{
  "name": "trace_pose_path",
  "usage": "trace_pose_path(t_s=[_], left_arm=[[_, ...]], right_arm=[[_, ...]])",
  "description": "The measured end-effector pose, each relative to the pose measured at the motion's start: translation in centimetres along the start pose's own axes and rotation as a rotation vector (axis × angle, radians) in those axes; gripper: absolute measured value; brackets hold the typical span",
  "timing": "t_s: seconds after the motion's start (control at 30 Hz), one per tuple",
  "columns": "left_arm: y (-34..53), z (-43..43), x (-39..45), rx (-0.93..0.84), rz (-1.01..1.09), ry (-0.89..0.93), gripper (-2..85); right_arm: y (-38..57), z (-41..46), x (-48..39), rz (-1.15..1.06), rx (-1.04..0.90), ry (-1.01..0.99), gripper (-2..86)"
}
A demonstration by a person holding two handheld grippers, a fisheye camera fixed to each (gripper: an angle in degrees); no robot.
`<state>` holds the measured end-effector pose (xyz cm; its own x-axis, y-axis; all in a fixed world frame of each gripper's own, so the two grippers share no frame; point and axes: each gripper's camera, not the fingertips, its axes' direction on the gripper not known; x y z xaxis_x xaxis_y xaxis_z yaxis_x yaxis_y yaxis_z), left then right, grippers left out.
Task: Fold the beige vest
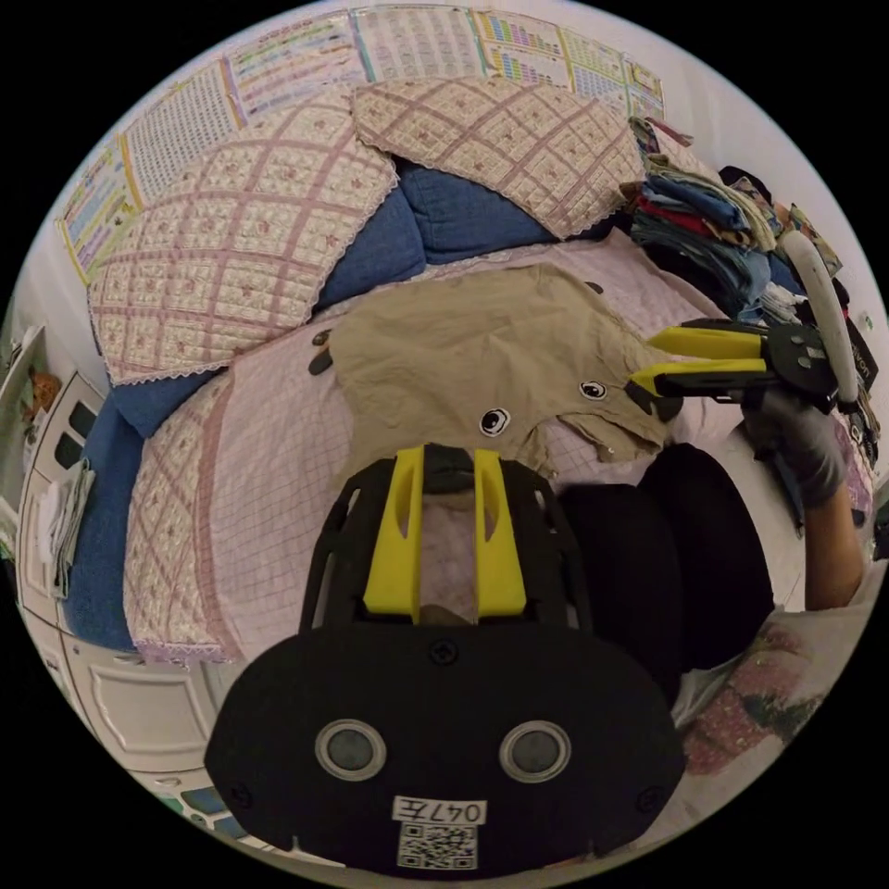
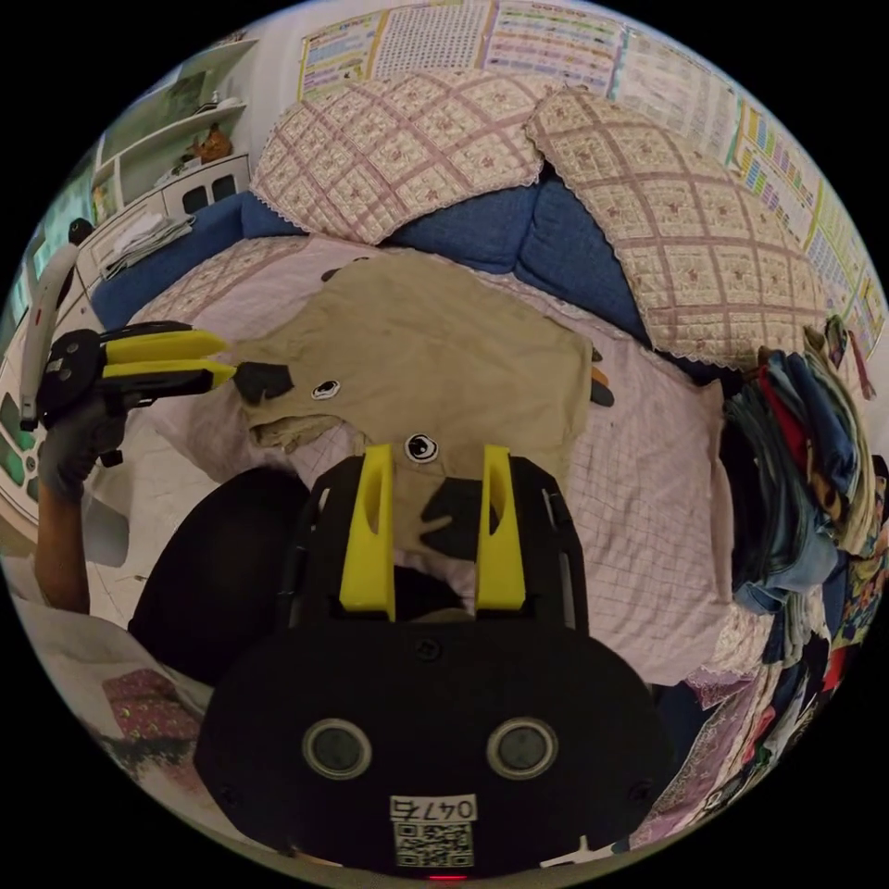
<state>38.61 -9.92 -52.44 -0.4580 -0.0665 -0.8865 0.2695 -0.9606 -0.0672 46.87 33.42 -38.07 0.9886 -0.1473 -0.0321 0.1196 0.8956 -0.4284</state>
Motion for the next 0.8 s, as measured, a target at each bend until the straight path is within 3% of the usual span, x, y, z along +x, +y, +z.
trace_pose_path(t_s=[0.37, 0.6, 0.8], left_arm=[[-1.3, -1.4, 4.9, -0.004, 0.120, -0.032, 13.7], [-1.0, 4.8, 8.1, -0.095, 0.365, -0.115, 12.9], [-3.3, 7.5, 11.5, -0.016, 0.530, -0.191, 11.8]], right_arm=[[3.6, -5.1, -0.9, -0.044, 0.021, 0.071, 14.7], [7.9, -5.0, 2.3, -0.098, -0.053, 0.004, 12.6], [10.9, -4.1, 1.6, -0.170, -0.102, -0.001, 9.6]])
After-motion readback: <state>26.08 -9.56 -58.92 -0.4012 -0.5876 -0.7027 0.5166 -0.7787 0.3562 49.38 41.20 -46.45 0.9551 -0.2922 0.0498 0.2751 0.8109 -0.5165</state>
